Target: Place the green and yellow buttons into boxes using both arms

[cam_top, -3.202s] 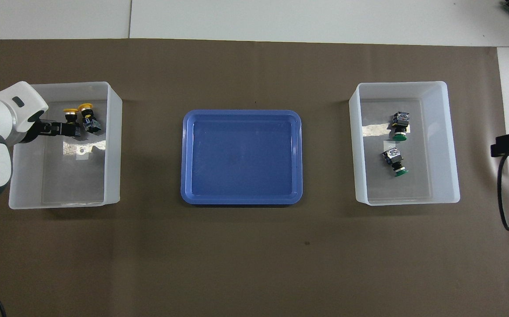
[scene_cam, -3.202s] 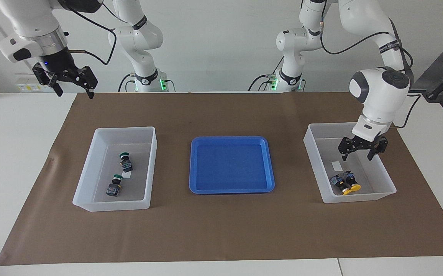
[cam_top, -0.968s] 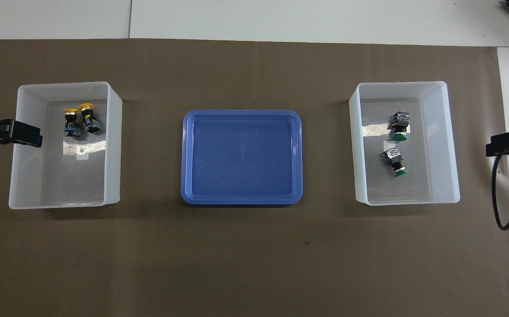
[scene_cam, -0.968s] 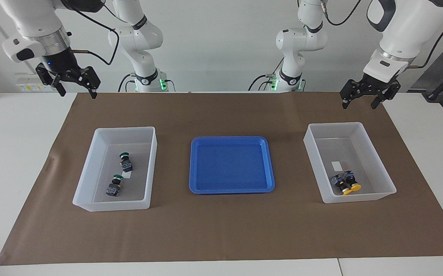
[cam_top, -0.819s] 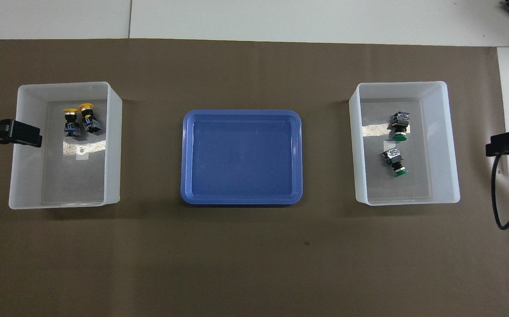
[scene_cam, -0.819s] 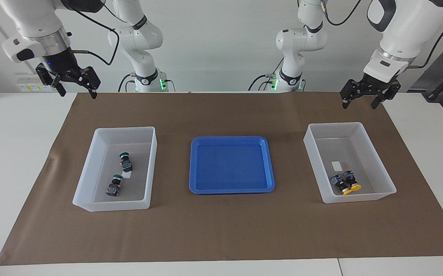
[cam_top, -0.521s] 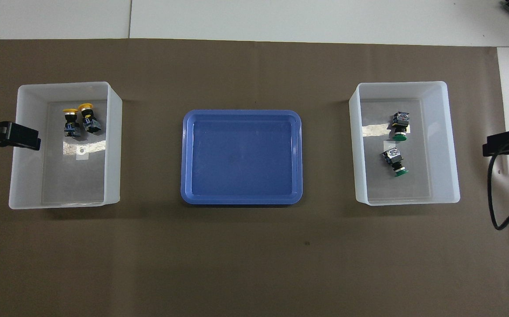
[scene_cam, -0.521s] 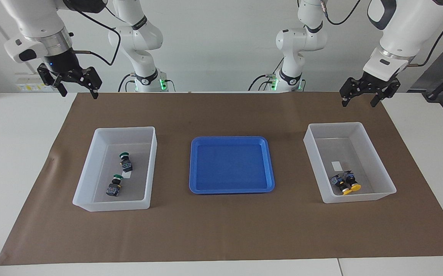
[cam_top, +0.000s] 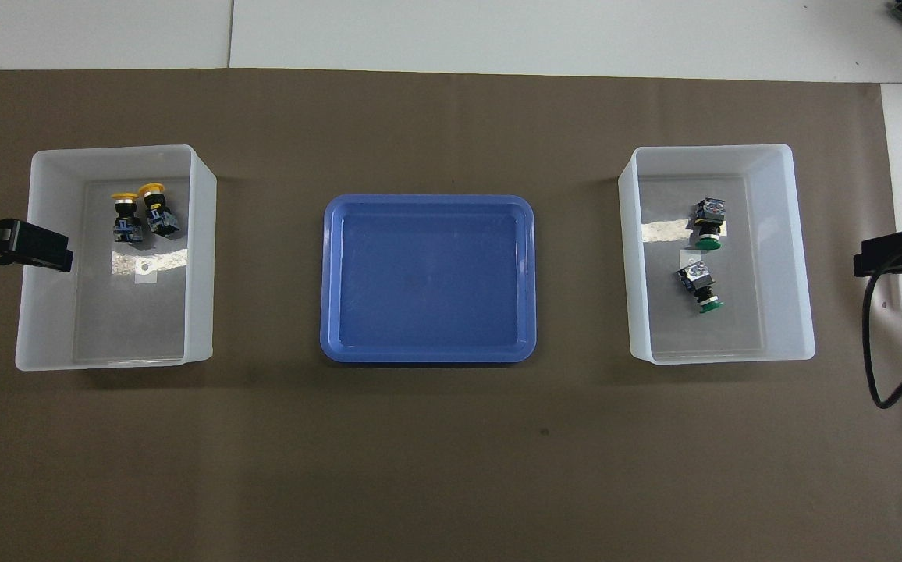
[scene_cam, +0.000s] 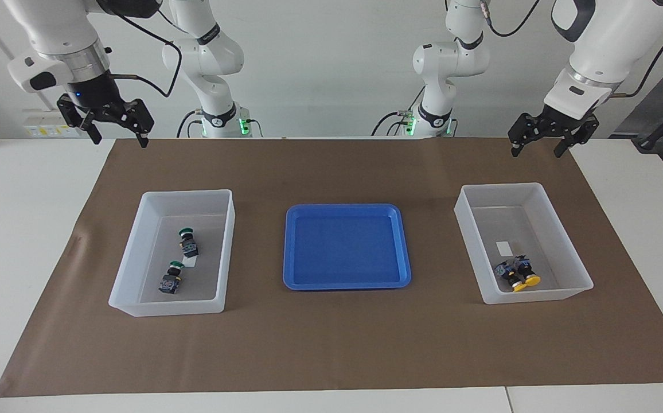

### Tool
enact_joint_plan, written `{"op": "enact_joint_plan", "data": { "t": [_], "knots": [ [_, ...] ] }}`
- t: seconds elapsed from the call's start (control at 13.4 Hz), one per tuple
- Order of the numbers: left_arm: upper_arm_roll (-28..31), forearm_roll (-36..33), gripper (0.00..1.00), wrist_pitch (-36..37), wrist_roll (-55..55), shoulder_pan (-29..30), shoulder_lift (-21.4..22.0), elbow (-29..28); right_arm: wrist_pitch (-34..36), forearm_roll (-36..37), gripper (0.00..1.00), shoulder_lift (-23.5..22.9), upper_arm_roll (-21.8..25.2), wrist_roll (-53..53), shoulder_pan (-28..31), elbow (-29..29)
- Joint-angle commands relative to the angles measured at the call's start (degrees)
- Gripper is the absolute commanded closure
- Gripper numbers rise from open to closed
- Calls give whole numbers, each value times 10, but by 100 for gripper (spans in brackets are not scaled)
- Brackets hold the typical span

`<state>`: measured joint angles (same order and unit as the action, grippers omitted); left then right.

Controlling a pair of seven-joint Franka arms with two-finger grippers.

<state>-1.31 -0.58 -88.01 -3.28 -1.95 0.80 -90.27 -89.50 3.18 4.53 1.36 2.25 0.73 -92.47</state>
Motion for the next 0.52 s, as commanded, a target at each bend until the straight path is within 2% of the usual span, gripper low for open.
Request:
{"op": "enact_joint_plan", "data": {
  "t": [0.0,0.45],
  "knots": [
    [8,11,0,13,1,-4,0,5,1,-12,0,3,11,21,-10,1],
    [8,13,0,-6,2,3,5,-14,2,-11,0,3,10,21,-10,-2]
  ]
}}
